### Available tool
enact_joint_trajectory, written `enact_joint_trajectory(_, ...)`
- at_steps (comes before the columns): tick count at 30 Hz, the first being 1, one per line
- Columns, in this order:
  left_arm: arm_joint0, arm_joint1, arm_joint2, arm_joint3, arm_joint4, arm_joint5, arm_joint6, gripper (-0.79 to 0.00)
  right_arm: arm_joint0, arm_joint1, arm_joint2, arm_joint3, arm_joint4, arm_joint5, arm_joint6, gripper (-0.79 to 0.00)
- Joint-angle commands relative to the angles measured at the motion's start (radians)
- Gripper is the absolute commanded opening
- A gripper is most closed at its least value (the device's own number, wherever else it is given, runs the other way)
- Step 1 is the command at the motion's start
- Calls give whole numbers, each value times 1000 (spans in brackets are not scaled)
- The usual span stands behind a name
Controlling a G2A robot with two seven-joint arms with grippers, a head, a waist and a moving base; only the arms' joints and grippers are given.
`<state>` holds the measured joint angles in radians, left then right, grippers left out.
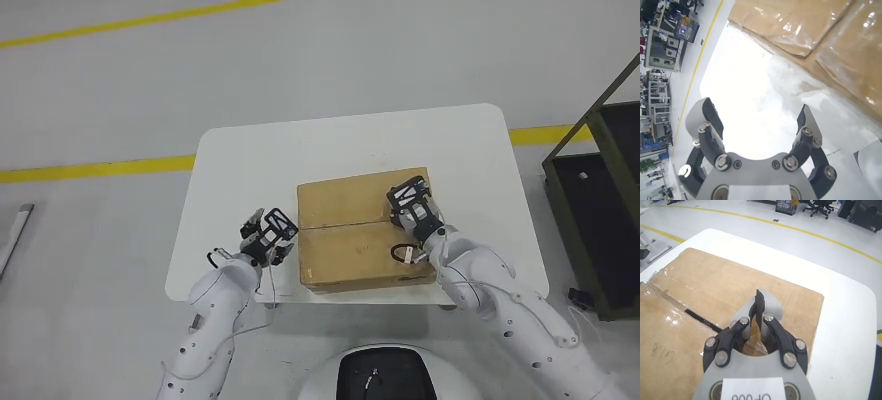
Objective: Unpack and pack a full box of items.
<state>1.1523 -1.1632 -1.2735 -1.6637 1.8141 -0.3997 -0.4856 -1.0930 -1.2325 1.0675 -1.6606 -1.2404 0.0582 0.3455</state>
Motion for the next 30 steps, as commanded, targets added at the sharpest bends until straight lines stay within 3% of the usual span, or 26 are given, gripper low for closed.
enact_joint_trajectory(1,-15,-4,4,40,-21,29,25,0,0,-2,1,1,0,-2,-1,-785)
enact_joint_trajectory(8,-18,-12,-25,92,-129,112,160,0,3,-8,7,11,-2,-3,3,-785)
enact_joint_trajectory(20,13,-10,-81,19,-180,141,236,0,5,-18,13,25,-5,-19,4,-785)
enact_joint_trajectory(24,25,-7,-95,-19,-188,124,230,0,4,-21,17,29,-6,-22,2,-785)
enact_joint_trajectory(30,45,6,-77,-27,62,82,94,0,-5,-23,30,22,-7,-29,5,-785)
